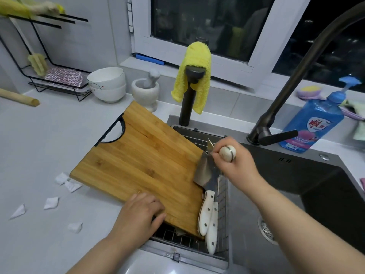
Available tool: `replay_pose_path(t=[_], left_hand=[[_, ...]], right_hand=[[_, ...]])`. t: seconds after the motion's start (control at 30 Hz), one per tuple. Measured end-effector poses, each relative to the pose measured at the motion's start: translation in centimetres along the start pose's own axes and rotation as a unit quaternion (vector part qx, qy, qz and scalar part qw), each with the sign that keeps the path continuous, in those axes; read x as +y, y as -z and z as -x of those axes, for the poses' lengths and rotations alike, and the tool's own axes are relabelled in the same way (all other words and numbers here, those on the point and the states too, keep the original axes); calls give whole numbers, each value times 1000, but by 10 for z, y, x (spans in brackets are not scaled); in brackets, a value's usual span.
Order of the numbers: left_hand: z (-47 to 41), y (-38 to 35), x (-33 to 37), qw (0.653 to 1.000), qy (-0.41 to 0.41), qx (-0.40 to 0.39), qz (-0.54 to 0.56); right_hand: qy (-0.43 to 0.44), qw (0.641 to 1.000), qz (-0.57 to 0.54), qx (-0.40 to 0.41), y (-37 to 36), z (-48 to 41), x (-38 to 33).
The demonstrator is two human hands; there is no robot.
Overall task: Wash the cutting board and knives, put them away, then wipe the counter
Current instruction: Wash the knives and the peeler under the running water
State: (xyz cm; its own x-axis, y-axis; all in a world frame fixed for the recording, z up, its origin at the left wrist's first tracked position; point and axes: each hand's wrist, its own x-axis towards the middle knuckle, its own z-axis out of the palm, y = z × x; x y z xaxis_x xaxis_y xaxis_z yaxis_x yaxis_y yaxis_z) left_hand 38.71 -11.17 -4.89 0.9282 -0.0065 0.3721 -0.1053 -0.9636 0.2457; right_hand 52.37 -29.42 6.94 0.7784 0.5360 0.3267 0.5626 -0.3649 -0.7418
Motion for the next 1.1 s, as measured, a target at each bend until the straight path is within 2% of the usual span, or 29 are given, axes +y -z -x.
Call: replay_pose_path(t=[0.33,0.53,0.67,0.8,0.93,1.03,1.1], left_hand=[[-3,7,7,999,20,17,25],[7,10,27,995,77,38,41],[17,2,55,992,92,40,81],[29,-17,73,989,105,14,105],[32,-22,73,989,126,-1,78],[32,-19,75,986,149,-15,70],[31,-17,77,985,158,-21,62]], right_hand=[[-38,974,-75,210,84,6,-33],[-56,948,-128,288,124,20,-28],[-134,954,-80,258,120,38,6],[-199,935,-117,269,120,48,31],[-209,919,-171,287,127,54,39],[-217,938,-131,237,120,60,44],[-212,942,-113,234,117,62,44]])
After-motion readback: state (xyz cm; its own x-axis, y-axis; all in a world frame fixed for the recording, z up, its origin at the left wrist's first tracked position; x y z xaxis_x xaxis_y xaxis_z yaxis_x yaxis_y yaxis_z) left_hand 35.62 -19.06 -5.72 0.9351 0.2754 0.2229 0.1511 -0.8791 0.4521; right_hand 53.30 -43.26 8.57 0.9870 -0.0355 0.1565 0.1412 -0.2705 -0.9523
